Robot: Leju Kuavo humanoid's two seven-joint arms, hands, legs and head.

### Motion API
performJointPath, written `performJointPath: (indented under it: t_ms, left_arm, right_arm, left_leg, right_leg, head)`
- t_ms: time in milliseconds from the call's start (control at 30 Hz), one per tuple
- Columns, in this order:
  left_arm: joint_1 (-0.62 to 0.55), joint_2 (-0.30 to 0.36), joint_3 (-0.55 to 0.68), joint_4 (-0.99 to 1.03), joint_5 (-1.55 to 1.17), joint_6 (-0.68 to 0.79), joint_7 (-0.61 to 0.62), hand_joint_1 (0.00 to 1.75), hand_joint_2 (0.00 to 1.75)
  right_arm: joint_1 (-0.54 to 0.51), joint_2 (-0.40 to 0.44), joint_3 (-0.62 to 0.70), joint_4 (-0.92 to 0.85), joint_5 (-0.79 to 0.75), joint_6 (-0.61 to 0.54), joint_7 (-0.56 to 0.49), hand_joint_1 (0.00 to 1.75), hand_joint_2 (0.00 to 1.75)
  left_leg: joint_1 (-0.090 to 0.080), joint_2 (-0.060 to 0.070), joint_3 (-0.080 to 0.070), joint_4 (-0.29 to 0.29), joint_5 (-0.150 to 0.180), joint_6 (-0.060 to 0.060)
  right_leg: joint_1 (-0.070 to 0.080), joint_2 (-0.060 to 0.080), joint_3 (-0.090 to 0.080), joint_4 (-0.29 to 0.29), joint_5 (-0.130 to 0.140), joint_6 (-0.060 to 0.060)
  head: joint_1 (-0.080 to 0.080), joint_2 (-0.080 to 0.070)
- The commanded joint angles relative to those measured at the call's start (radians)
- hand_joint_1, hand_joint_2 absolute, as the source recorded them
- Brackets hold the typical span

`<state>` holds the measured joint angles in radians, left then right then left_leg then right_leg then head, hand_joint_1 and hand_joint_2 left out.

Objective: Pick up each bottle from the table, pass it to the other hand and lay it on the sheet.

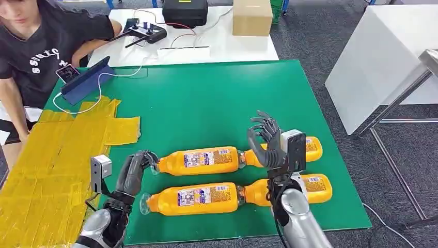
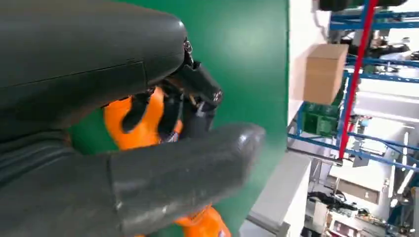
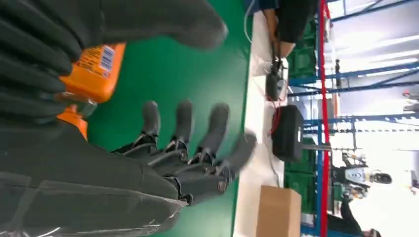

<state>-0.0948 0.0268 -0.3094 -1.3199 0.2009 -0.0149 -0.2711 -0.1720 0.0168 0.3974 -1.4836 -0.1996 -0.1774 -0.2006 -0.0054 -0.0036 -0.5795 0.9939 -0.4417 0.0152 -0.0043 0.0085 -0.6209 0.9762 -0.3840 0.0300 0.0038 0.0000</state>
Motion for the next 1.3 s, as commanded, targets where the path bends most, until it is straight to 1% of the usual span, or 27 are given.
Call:
performJointPath:
  t_ms: [33, 67, 100, 133, 200, 233, 267, 300, 333, 367, 400, 467, 500, 533, 567, 600, 667, 767, 800, 867, 900, 1000, 1067, 1133, 1167, 1233, 1300]
  left_arm:
    - [0.052, -0.065, 0.006, -0.015, 0.06, 0.013, -0.066, 0.0, 0.0]
    - [0.054, -0.072, 0.015, -0.021, 0.066, 0.021, -0.073, 0.0, 0.0]
    - [0.061, -0.087, 0.025, -0.04, 0.074, 0.031, -0.102, 0.0, 0.0]
    - [0.066, -0.096, 0.02, -0.059, 0.076, 0.033, -0.111, 0.0, 0.0]
    - [0.077, -0.108, 0.02, -0.088, 0.081, 0.04, -0.122, 0.0, 0.0]
    - [0.085, -0.109, 0.016, -0.103, 0.08, 0.04, -0.122, 0.0, 0.0]
    - [0.093, -0.109, 0.016, -0.112, 0.084, 0.037, -0.117, 0.0, 0.0]
    - [0.101, -0.101, 0.013, -0.121, 0.077, 0.036, -0.11, 0.0, 0.0]
    - [0.109, -0.098, 0.013, -0.129, 0.073, 0.037, -0.108, 0.0, 0.0]
    - [0.116, -0.091, 0.011, -0.139, 0.061, 0.031, -0.11, 0.0, 0.0]
    - [0.12, -0.088, 0.013, -0.147, 0.038, 0.03, -0.124, 0.0, 0.0]
    - [0.122, -0.086, 0.025, -0.158, 0.02, 0.02, -0.126, 0.0, 0.0]
    - [0.123, -0.092, 0.035, -0.167, 0.008, 0.003, -0.135, 0.0, 0.0]
    - [0.123, -0.101, 0.047, -0.173, 0.012, -0.024, -0.137, 0.0, 0.0]
    - [0.123, -0.104, 0.05, -0.179, 0.011, -0.027, -0.135, 0.0, 0.0]
    - [0.123, -0.104, 0.05, -0.179, 0.011, -0.027, -0.135, 0.0, 0.0]
    - [0.123, -0.104, 0.05, -0.179, 0.011, -0.027, -0.135, 0.0, 0.0]
    - [0.121, -0.123, 0.068, -0.189, 0.048, -0.093, -0.131, 0.0, 0.0]
    - [0.119, -0.128, 0.075, -0.188, 0.059, -0.111, -0.124, 0.0, 0.0]
    - [0.116, -0.137, 0.084, -0.185, 0.064, -0.131, -0.119, 0.0, 0.0]
    - [0.115, -0.146, 0.089, -0.184, 0.072, -0.148, -0.114, 0.0, 0.0]
    - [0.114, -0.15, 0.089, -0.184, 0.072, -0.147, -0.114, 0.0, 0.0]
    - [0.114, -0.15, 0.089, -0.184, 0.072, -0.147, -0.114, 0.0, 0.0]
    - [0.114, -0.15, 0.089, -0.184, 0.072, -0.147, -0.114, 0.0, 0.0]
    - [0.114, -0.15, 0.089, -0.184, 0.072, -0.147, -0.114, 0.0, 0.0]
    - [0.115, -0.152, 0.088, -0.186, 0.073, -0.168, -0.11, 0.0, 0.0]
    - [0.109, -0.158, 0.078, -0.184, 0.074, -0.184, -0.107, 0.0, 0.0]
  right_arm:
    - [0.01, -0.011, 0.08, 0.039, 0.026, -0.033, -0.009, 0.0, 1.75]
    - [0.012, -0.01, 0.078, 0.037, 0.027, -0.039, -0.011, 0.0, 1.75]
    - [0.014, -0.015, 0.085, 0.03, 0.05, -0.05, -0.021, 0.0, 1.75]
    - [0.014, -0.024, 0.101, 0.021, 0.087, -0.055, -0.032, 0.0, 0.0]
    - [0.01, -0.033, 0.124, 0.016, 0.198, -0.101, -0.048, 0.0, 0.0]
    - [0.002, -0.042, 0.148, 0.019, 0.3, -0.135, -0.038, 0.0, 0.0]
    - [-0.003, -0.045, 0.163, 0.021, 0.381, -0.16, -0.026, 0.0, 0.0]
    - [-0.018, -0.059, 0.193, 0.037, 0.51, -0.193, 0.0, 0.0, 0.0]
    - [-0.015, -0.056, 0.2, 0.035, 0.552, -0.201, 0.015, 0.0, 0.0]
    - [-0.022, -0.067, 0.218, 0.042, 0.616, -0.2, 0.041, 0.0, 0.0]
    - [-0.031, -0.075, 0.237, 0.047, 0.697, -0.191, 0.076, 0.0, 0.0]
    - [-0.04, -0.07, 0.243, 0.066, 0.74, -0.182, 0.089, 0.0, 0.0]
    - [-0.066, -0.079, 0.271, 0.097, 0.816, -0.144, 0.134, 0.0, 1.75]
    - [-0.082, -0.075, 0.279, 0.12, 0.853, -0.123, 0.153, 0.0, 1.75]
    - [-0.089, -0.068, 0.277, 0.133, 0.854, -0.122, 0.152, 0.0, 1.75]
    - [-0.089, -0.068, 0.277, 0.133, 0.854, -0.122, 0.152, 0.0, 1.75]
    - [-0.089, -0.068, 0.277, 0.133, 0.854, -0.122, 0.152, 0.0, 1.75]
    - [-0.148, -0.063, 0.318, 0.22, 0.984, -0.069, 0.219, 0.0, 1.75]
    - [-0.18, -0.055, 0.335, 0.271, 1.016, -0.038, 0.237, 0.0, 1.75]
    - [-0.229, -0.044, 0.364, 0.353, 1.072, 0.0, 0.267, 0.0, 1.75]
    - [-0.259, -0.032, 0.377, 0.414, 1.094, 0.017, 0.282, 0.0, 1.75]
    - [-0.267, -0.026, 0.376, 0.432, 1.096, 0.017, 0.282, 0.0, 1.75]
    - [-0.267, -0.026, 0.376, 0.432, 1.096, 0.017, 0.282, 0.0, 1.75]
    - [-0.267, -0.026, 0.376, 0.432, 1.096, 0.017, 0.282, 0.0, 1.75]
    - [-0.267, -0.026, 0.376, 0.432, 1.096, 0.017, 0.282, 0.0, 1.75]
    - [-0.291, -0.02, 0.389, 0.478, 1.12, 0.041, 0.306, 0.0, 1.75]
    - [-0.333, 0.005, 0.389, 0.567, 1.138, 0.042, 0.314, 0.0, 1.75]
  left_leg:
    - [0.0, 0.0, 0.003, -0.001, -0.001, -0.001]
    - [0.001, 0.0, 0.005, -0.001, -0.003, -0.001]
    - [0.001, 0.001, 0.004, -0.001, -0.002, -0.001]
    - [0.001, 0.001, 0.003, -0.001, -0.002, -0.001]
    - [0.001, 0.0, 0.003, 0.0, -0.002, -0.001]
    - [0.001, 0.001, 0.005, 0.0, -0.003, -0.001]
    - [0.001, 0.001, 0.004, 0.0, -0.002, -0.001]
    - [0.001, 0.001, 0.002, 0.0, -0.002, -0.001]
    - [0.001, 0.002, 0.005, 0.0, -0.003, -0.001]
    - [0.001, 0.002, 0.003, 0.0, -0.002, -0.001]
    - [0.001, 0.003, 0.006, 0.0, -0.003, -0.001]
    - [0.0, 0.002, 0.004, -0.001, -0.002, -0.001]
    - [0.001, 0.002, 0.006, 0.0, -0.003, -0.001]
    - [0.001, 0.003, 0.004, -0.001, -0.002, -0.001]
    - [0.001, 0.003, 0.003, 0.0, -0.002, -0.001]
    - [0.002, 0.003, 0.006, 0.0, -0.003, -0.001]
    - [0.001, 0.002, 0.003, -0.001, -0.002, -0.001]
    - [0.001, 0.002, 0.004, -0.001, -0.002, -0.001]
    - [0.001, 0.003, 0.003, -0.001, -0.001, -0.001]
    - [0.002, 0.005, 0.008, 0.0, -0.004, -0.001]
    - [0.001, 0.005, 0.007, -0.001, -0.003, -0.001]
    - [0.001, 0.003, 0.003, -0.001, -0.001, -0.001]
    - [0.001, 0.002, 0.006, -0.001, -0.002, -0.001]
    - [0.001, 0.001, 0.003, -0.001, -0.001, 0.0]
    - [0.001, 0.002, 0.006, -0.001, -0.002, -0.001]
    - [0.001, 0.001, 0.003, -0.001, -0.001, 0.0]
    - [0.001, 0.002, 0.005, -0.001, -0.002, -0.001]
  right_leg:
    - [0.0, 0.0, 0.003, -0.001, -0.001, 0.0]
    - [0.001, 0.0, 0.005, -0.001, -0.002, 0.0]
    - [0.001, 0.0, 0.004, -0.001, -0.002, 0.0]
    - [0.001, 0.0, 0.003, -0.001, -0.001, 0.0]
    - [0.001, 0.0, 0.003, 0.0, -0.001, 0.0]
    - [0.001, 0.0, 0.006, -0.001, -0.002, 0.0]
    - [0.001, 0.0, 0.004, -0.001, -0.002, 0.0]
    - [0.001, 0.001, 0.002, -0.001, -0.001, 0.0]
    - [0.001, 0.001, 0.005, -0.001, -0.002, 0.0]
    - [0.001, 0.002, 0.003, -0.001, -0.001, 0.0]
    - [0.001, 0.002, 0.005, -0.001, -0.002, 0.0]
    - [0.0, 0.002, 0.003, -0.001, -0.001, 0.0]
    - [0.001, 0.002, 0.006, -0.001, -0.002, 0.0]
    - [0.001, 0.002, 0.004, -0.001, -0.001, 0.0]
    - [0.001, 0.002, 0.003, -0.001, 0.0, 0.0]
    - [0.002, 0.002, 0.005, -0.001, -0.001, 0.0]
    - [0.001, 0.002, 0.003, -0.001, -0.001, 0.0]
    - [0.001, 0.001, 0.004, -0.001, -0.001, 0.0]
    - [0.001, 0.002, 0.003, -0.001, 0.0, 0.0]
    - [0.002, 0.004, 0.008, -0.001, -0.002, 0.0]
    - [0.001, 0.004, 0.006, -0.001, -0.001, 0.0]
    - [0.001, 0.002, 0.003, -0.001, 0.0, 0.0]
    - [0.001, 0.001, 0.006, -0.001, -0.001, 0.0]
    - [0.001, 0.001, 0.003, -0.001, 0.0, 0.0]
    - [0.001, 0.001, 0.006, -0.001, -0.001, 0.0]
    - [0.001, 0.0, 0.003, -0.001, -0.001, 0.0]
    - [0.001, 0.001, 0.005, -0.001, -0.001, 0.0]
  head:
    - [0.0, 0.0]
    - [0.0, 0.0]
    - [0.0, 0.0]
    - [0.0, 0.0]
    - [0.0, 0.0]
    - [0.0, 0.0]
    - [0.0, 0.0]
    - [0.0, 0.0]
    - [0.0, 0.0]
    - [0.0, 0.0]
    - [0.0, 0.0]
    - [0.0, 0.0]
    - [0.0, 0.0]
    - [0.0, 0.0]
    - [0.0, 0.0]
    - [0.0, 0.0]
    - [0.0, 0.0]
    - [0.0, 0.0]
    - [0.0, 0.0]
    - [0.0, 0.0]
    - [0.0, 0.0]
    - [0.0, 0.0]
    - [0.0, 0.0]
    - [0.0, 0.0]
    - [0.0, 0.0]
    - [0.0, 0.0]
    - [0.0, 0.0]
